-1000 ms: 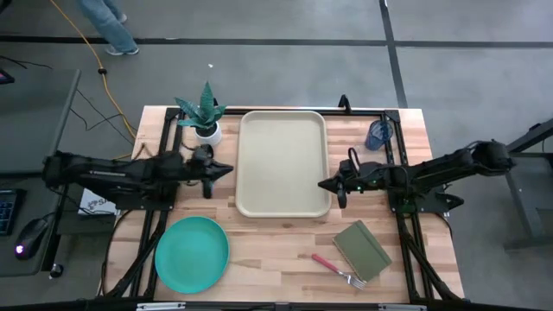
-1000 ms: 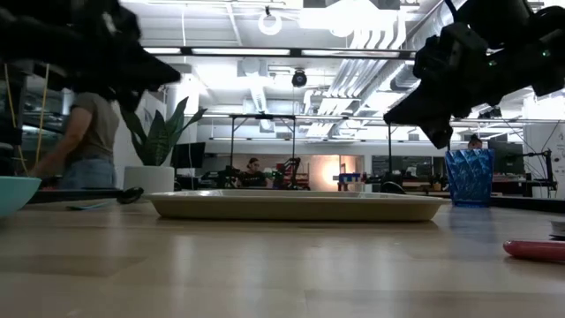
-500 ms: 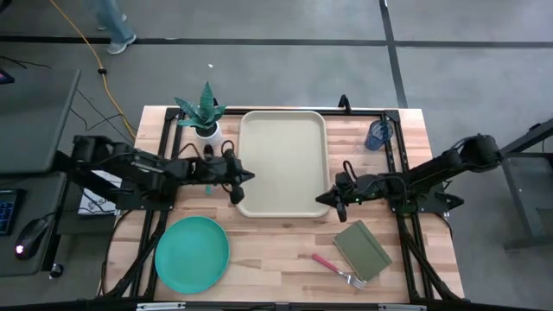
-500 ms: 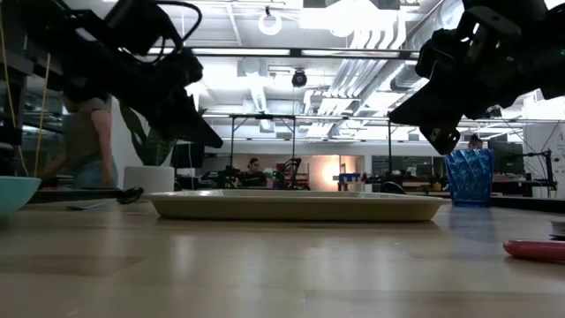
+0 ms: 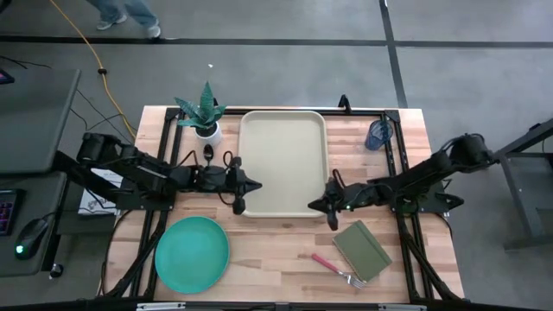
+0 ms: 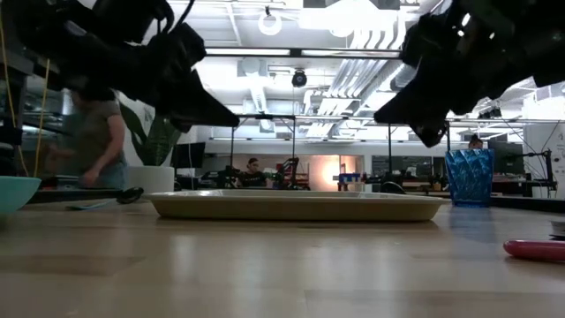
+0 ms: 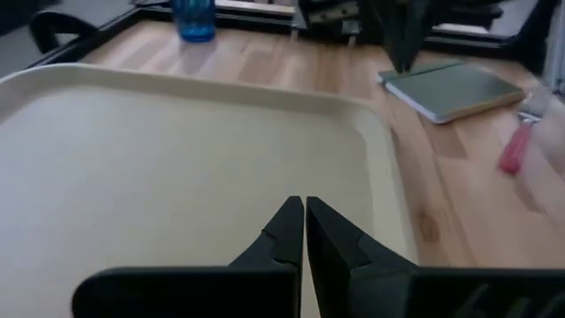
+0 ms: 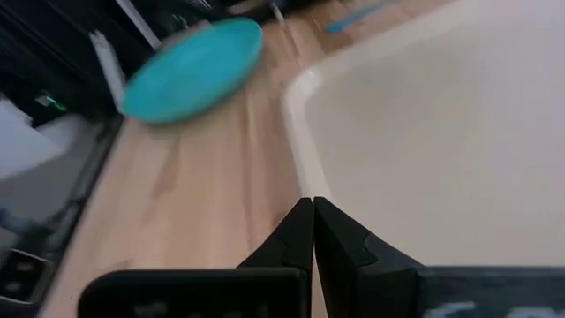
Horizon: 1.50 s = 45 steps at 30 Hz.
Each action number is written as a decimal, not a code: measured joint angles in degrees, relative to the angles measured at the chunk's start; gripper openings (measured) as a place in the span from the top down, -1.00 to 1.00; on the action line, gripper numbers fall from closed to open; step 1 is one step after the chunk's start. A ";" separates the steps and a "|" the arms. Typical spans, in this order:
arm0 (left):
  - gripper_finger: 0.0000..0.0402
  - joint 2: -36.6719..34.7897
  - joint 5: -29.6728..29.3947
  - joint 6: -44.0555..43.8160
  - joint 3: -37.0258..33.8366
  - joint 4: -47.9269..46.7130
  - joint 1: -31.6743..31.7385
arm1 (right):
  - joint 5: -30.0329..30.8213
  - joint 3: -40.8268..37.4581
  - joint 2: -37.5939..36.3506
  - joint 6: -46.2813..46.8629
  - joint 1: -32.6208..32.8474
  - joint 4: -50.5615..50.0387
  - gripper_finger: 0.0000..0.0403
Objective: Pick and place plate/cup/fork/spoon on tray
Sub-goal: Adjust the light brown serving tray
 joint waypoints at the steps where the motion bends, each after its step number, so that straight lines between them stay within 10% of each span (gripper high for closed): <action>1: 1.00 0.00 -0.91 0.00 0.00 -0.25 -0.01 | 0.18 0.61 1.18 -0.02 0.00 -0.44 1.00; 21: 1.00 10.62 -8.07 -4.20 5.44 -11.12 2.92 | -2.05 26.47 25.53 3.91 0.26 -23.06 1.00; 45: 1.00 22.41 -9.71 -6.18 13.51 -16.68 2.57 | 3.67 28.07 26.07 12.98 7.69 -37.73 1.00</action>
